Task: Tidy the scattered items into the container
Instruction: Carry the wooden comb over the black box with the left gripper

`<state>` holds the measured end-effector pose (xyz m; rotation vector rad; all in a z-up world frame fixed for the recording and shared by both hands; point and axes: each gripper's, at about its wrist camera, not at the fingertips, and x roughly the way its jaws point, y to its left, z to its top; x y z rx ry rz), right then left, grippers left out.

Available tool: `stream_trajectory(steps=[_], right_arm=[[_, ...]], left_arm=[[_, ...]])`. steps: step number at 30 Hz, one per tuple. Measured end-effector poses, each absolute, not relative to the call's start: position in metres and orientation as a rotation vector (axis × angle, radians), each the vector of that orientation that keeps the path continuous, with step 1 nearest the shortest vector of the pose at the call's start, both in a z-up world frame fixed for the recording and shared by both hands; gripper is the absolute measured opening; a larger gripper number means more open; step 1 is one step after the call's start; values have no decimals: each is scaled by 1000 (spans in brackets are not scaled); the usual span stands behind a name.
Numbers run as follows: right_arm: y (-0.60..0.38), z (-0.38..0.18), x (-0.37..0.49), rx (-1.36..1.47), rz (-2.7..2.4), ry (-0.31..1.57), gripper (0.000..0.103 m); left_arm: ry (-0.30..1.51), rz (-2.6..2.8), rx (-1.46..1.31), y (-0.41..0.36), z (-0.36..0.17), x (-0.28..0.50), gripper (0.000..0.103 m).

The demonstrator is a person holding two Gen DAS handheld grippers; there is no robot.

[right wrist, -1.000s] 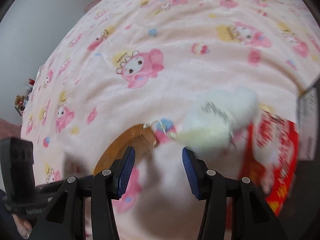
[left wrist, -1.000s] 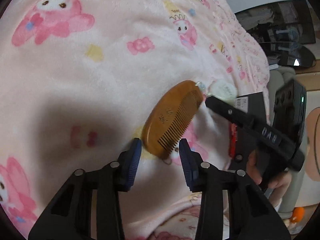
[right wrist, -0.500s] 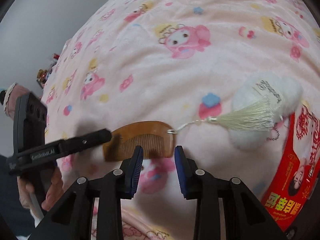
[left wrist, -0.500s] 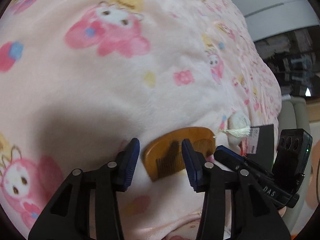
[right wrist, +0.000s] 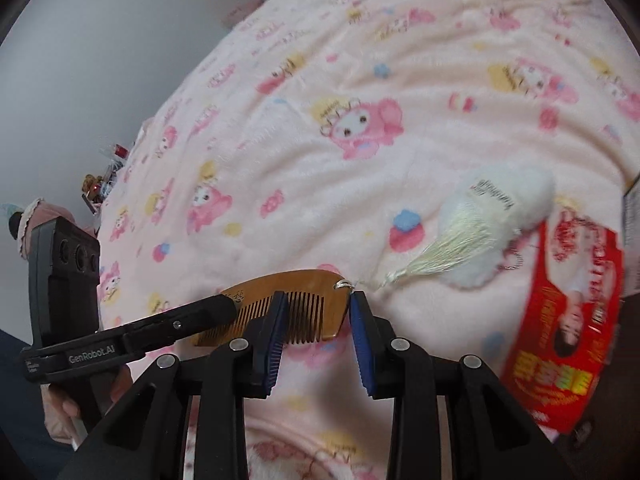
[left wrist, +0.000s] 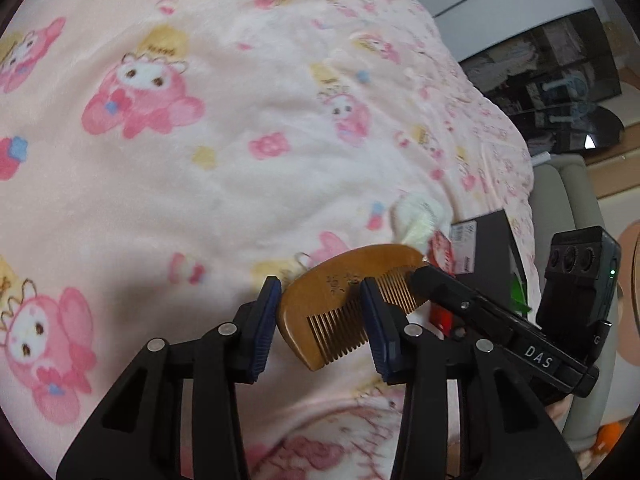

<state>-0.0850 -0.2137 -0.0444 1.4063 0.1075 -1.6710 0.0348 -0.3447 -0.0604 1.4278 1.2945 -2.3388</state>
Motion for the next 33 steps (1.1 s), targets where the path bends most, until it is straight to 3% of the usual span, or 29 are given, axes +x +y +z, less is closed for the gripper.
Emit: stream_trajectory(steps=[7,18,25,33], right_arm=[[-140,16,-76,1327,-1761,0,29],[0,69,-84,1247,-1973,-109,29],[93,65,-122,1250,-2135,-159,29],[146,3,-150,1422,-2145,-297,29]], left_arm=[[1202,-2559,1367,-293,9,33,36],[1040,-2802,1535,-157,64,-32,36],[1031,-2874,1713,-65,46,-113,36],[897,-2863,1905,-9,-4,-143,36]])
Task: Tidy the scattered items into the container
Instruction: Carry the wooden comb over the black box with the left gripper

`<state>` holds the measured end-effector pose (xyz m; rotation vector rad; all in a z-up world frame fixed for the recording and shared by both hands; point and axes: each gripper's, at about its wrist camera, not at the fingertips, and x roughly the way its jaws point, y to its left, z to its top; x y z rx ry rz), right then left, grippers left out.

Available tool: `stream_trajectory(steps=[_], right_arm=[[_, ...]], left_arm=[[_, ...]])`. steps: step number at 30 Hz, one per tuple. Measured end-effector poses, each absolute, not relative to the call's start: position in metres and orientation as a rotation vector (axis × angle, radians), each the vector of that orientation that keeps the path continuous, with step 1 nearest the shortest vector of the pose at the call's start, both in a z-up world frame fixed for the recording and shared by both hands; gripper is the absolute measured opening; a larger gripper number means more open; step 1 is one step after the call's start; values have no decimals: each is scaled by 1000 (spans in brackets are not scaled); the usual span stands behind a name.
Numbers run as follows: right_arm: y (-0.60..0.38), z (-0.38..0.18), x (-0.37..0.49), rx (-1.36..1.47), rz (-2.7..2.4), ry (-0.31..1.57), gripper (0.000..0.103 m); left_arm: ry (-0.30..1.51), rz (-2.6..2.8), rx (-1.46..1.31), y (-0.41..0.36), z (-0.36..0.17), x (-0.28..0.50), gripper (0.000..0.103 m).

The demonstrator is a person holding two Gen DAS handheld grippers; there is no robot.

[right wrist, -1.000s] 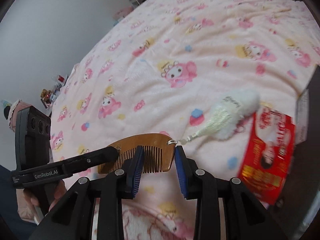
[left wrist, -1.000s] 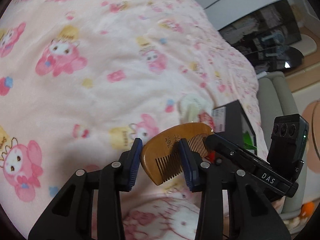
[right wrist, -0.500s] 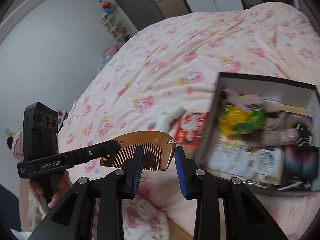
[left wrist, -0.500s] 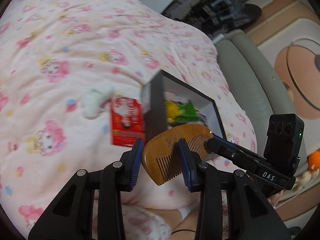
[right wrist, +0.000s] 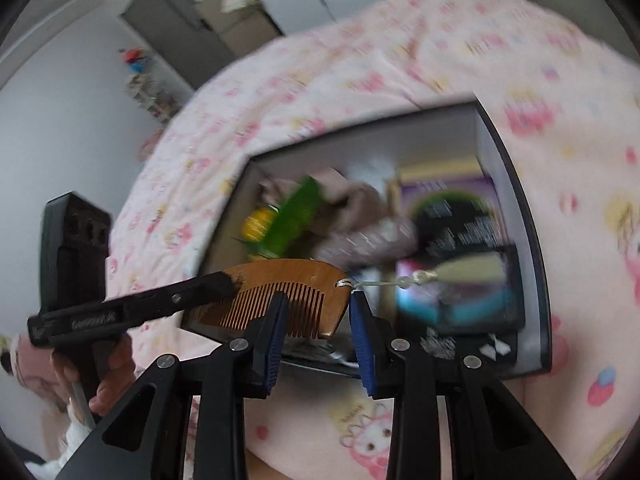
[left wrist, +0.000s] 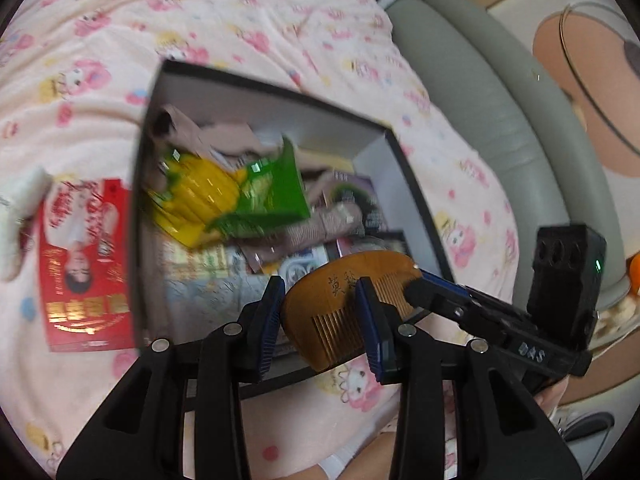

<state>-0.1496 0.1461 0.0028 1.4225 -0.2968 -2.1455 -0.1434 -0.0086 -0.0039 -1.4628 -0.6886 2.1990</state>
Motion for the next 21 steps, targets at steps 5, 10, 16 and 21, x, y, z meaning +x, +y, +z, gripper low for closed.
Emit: stream_trajectory(steps=[5,10,16,21], right_arm=[[148,-14,-155,1513,-2186,-249,28],[145,-11,-150,1502,-2241,-175,28],[157,0,-151,1422,-2353,-105,28],[150,-11,-154,1473,-2316,-39,28]], left_arm=[[-567,2211,-1501,9,-23,-138,38],[-535,2299,-1483,10,-21,-134,38],[-426,2338,-1488,22,-9,-135,38],[-293,2390,-1551,38,-16,-142,41]])
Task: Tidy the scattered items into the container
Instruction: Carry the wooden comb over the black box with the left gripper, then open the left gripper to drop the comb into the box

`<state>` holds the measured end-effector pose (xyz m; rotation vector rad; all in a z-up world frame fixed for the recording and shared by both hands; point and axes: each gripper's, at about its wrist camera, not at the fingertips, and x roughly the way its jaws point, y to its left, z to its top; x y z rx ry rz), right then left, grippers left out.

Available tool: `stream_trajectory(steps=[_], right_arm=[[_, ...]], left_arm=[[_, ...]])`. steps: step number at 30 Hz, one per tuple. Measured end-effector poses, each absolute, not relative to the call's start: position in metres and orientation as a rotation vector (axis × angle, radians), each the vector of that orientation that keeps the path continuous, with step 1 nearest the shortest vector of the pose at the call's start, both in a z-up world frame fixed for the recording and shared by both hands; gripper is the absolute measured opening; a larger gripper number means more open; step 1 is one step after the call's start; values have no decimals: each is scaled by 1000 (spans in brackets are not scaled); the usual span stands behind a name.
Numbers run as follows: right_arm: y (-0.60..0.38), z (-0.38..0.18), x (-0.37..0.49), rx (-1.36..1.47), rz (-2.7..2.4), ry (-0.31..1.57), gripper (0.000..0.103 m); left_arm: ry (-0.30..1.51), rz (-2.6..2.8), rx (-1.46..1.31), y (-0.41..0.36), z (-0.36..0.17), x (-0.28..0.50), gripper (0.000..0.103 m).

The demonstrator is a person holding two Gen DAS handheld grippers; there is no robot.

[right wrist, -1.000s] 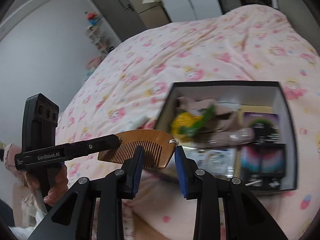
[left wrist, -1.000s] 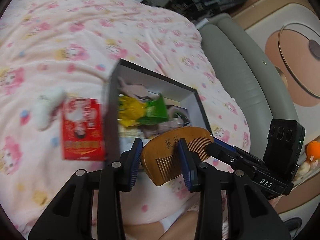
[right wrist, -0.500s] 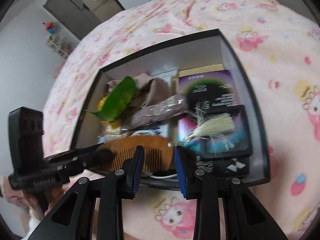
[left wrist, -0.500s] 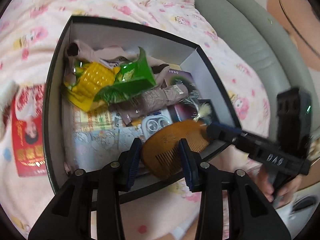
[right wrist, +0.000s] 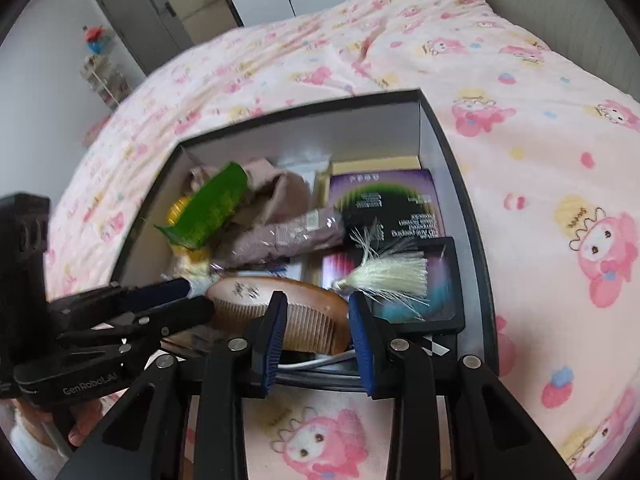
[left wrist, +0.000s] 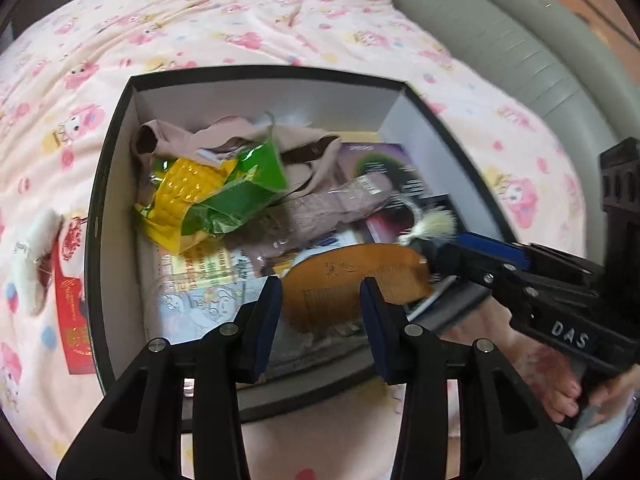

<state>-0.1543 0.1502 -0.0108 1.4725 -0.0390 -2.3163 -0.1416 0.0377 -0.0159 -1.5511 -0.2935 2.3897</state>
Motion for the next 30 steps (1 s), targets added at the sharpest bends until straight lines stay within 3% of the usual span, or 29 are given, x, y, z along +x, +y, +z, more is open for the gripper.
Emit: stream_trajectory(steps=[10,21,26,30], right_arm=[[150,-12,-153,1480,-2357,31,29],[130,20,-118,1227,-2446,242,29],[130,44,-89,1169,-2391,83,32],[107,51,-68,1154,-2358,125,32]], left_arm=[[-348,2346,-1601,33,-35,-148,41],[-293,2441,-1374,19,11,-99,41],[-350,2455,-1287,10,39,-76,47],[-435,2477,-1254,-4,50,-51,47]])
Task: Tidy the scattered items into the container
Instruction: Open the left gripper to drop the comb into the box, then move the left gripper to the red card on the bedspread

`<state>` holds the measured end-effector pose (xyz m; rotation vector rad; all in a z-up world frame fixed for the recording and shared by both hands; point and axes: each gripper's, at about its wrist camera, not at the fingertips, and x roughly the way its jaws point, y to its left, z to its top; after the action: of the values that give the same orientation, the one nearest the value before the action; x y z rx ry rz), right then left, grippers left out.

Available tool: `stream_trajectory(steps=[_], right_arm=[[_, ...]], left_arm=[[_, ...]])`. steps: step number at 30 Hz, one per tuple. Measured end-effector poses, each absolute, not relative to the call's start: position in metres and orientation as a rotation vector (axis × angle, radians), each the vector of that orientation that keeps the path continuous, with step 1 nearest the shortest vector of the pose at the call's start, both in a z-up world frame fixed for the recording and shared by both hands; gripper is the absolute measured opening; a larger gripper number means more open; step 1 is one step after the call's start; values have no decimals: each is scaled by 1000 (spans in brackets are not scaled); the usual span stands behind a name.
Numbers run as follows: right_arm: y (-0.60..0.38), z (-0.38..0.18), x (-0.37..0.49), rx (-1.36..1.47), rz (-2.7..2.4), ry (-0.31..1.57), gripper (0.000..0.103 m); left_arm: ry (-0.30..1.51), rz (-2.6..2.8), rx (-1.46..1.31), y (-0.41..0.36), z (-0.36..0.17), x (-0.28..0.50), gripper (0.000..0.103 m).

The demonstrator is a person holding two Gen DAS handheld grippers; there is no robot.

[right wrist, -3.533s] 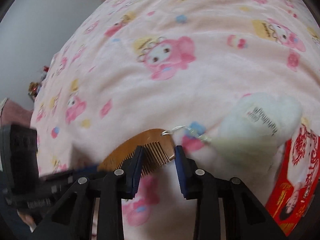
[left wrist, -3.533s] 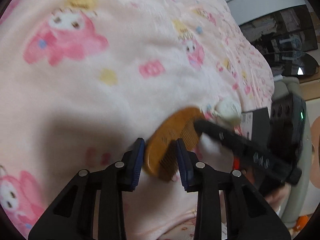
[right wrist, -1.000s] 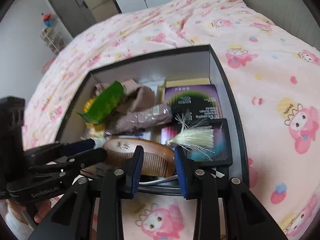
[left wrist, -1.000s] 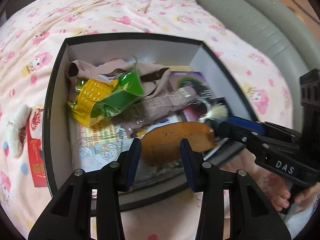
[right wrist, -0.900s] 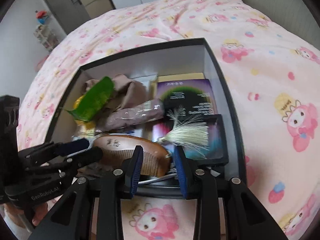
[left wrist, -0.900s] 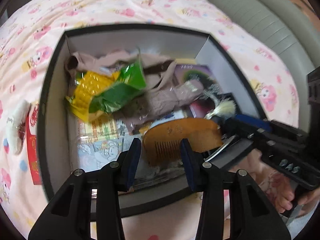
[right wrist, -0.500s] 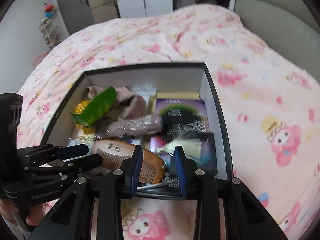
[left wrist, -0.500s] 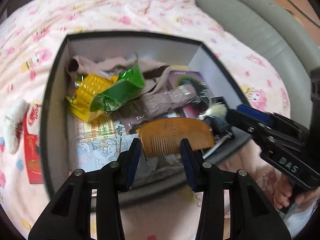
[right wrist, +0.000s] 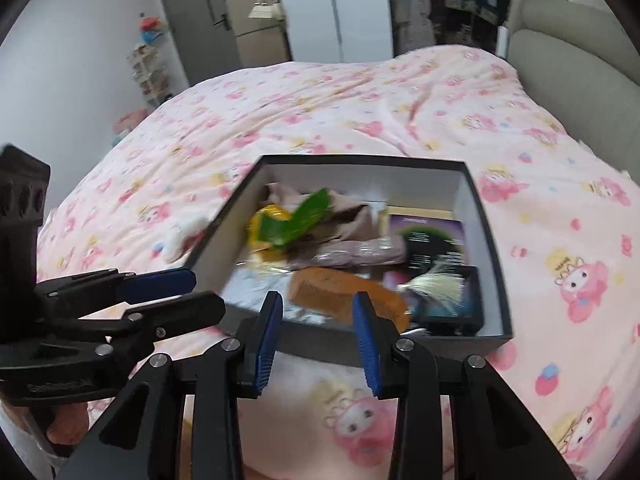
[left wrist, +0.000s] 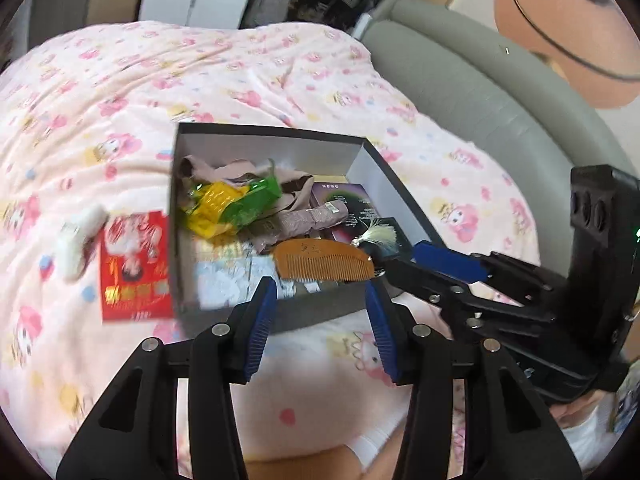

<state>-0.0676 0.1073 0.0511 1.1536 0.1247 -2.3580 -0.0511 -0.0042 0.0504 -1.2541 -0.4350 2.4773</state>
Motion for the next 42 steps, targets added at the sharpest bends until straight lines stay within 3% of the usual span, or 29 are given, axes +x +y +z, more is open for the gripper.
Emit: stream_trajectory(steps=[5,9,13,27,29,30,33,42], right_arm=[[70,58,-54,1134,-2313,132,33],[27,57,-45,1121,-2231,169,33],[-6,39,-45,1174,-2150,170,33],[-31,-44,-57,1385,-2067,118,33],[-25,-51,-60,1407,-2077,101,33],[-21,-55,-62,1423,-2073,87,33],[-11,-59,-63,1440,-2076,62,33],[27,-47,-46,1424,-2066,-47,33]], left_arm=[[-502,2565,-1311,-44,53,-30,47],[-743,2637,-1400,-96,37,-22,47],[-845,2640,-1561,-132,9,-22,47],[-1242,2409,-1901,-175,-97,-106,46],[-1272,2367,-1891,-174,-102,-107,38],[-1260,2337,-1889,-171,-103,-107,23],[-1192,2404,-1865,-165,-91,-100,12],[-1181,2417,-1835,-122,-63,-49,2]])
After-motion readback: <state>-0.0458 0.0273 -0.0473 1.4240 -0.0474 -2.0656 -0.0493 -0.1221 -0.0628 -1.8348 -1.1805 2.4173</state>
